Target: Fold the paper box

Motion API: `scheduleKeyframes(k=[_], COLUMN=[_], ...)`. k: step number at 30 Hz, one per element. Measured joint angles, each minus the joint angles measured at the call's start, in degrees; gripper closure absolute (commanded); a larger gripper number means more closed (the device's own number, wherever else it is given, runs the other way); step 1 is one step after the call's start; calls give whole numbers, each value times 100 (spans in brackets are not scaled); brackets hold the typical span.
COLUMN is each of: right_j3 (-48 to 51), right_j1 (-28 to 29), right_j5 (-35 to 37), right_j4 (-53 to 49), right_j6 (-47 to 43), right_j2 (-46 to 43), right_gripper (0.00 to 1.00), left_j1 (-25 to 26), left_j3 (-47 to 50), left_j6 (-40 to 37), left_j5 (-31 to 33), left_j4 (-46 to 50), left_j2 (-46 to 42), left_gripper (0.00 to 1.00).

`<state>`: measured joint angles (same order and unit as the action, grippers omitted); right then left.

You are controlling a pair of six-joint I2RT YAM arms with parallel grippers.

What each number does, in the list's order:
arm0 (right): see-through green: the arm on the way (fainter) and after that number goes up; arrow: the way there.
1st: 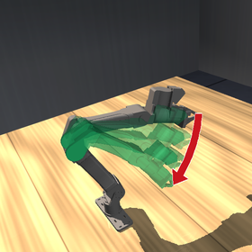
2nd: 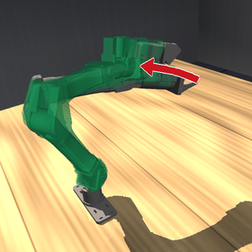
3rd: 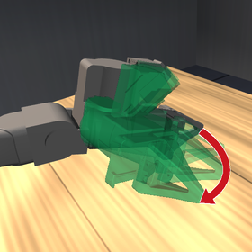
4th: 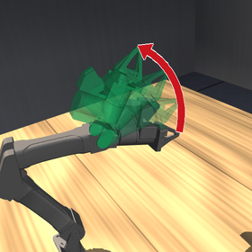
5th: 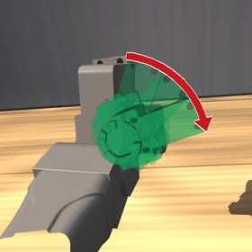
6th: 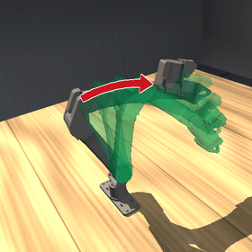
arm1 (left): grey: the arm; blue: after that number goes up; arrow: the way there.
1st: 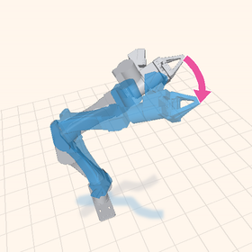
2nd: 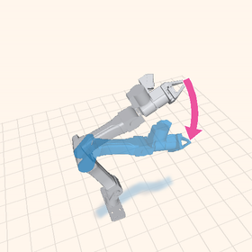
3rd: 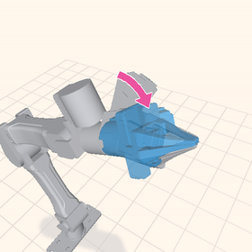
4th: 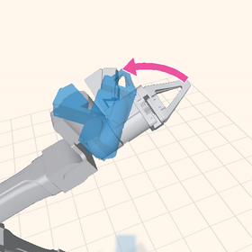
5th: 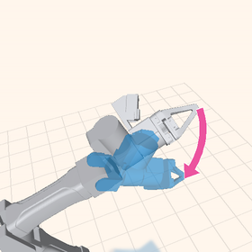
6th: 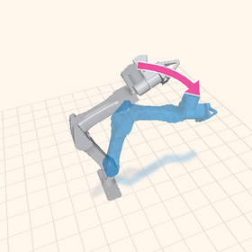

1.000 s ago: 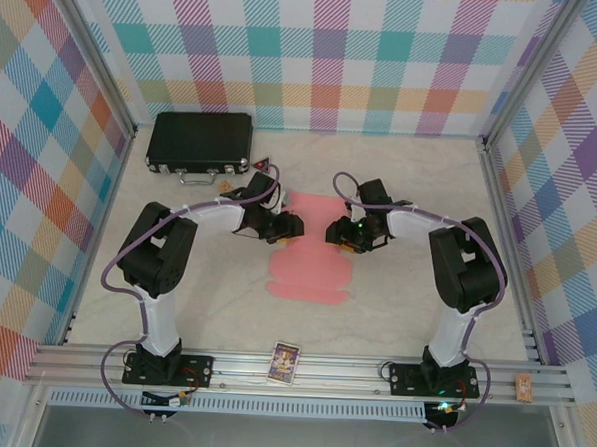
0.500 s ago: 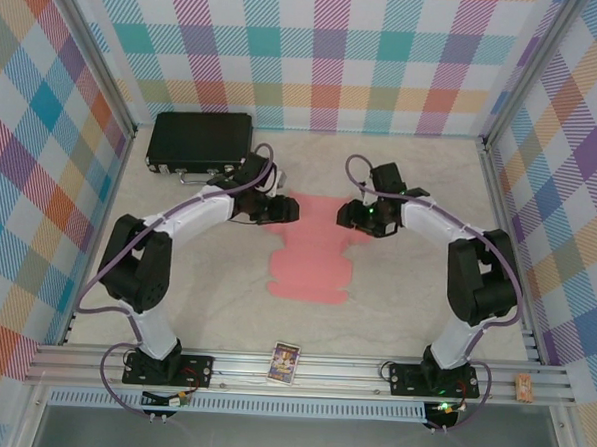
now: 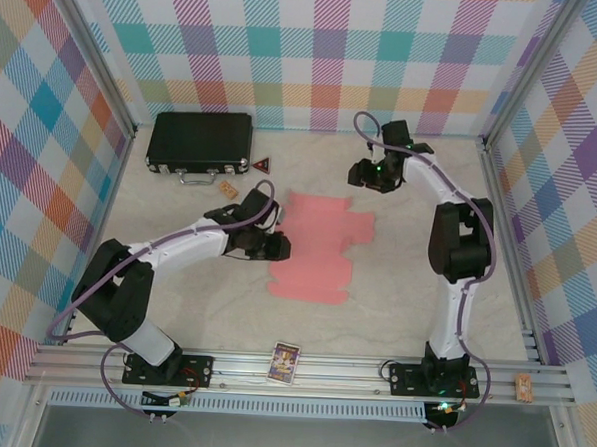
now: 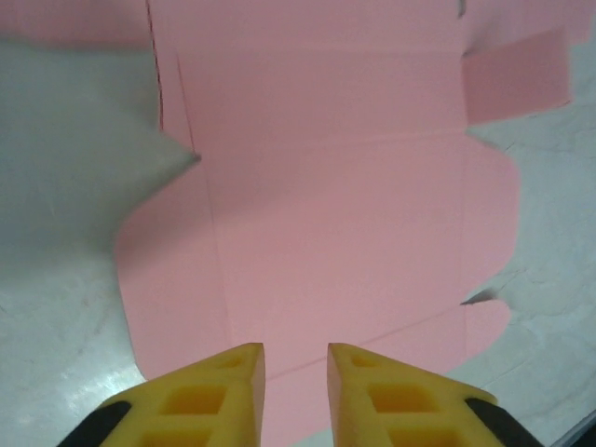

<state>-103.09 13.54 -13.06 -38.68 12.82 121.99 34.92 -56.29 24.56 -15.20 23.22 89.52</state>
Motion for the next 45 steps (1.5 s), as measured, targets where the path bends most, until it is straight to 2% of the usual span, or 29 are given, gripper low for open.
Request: scheduleKeyframes(k=[5,9,18,24,32,45], right_j3=[-614,-957,-1029,-1029,-1040,-1932], right_j1=[-4,-4,-4,-4,-13,-15], right_j5=[-149,-223,-238,-240,-400,-1021], right_j4=[-304,-431,-651,-728,-776,-1189], right_j6=[-225,-328,-525,-765,-1178,-1751], right_j2=[407,627,761,761,835,1902], right_gripper=[47,47,46,45,42,43], left_j1=[133,170,175,118,-155,-286], left_j3=[256,258,219,79,-70,-247], left_j6=[313,433,280,-334,-1246,-1733], left_j5=[-74,-52,199,564,739,804], left_j4=[-551,-903,-946,-654,-369,-387], left_j2=[352,748,1040,1051,1095,1255], left_gripper=[97,100,100,100,100,100])
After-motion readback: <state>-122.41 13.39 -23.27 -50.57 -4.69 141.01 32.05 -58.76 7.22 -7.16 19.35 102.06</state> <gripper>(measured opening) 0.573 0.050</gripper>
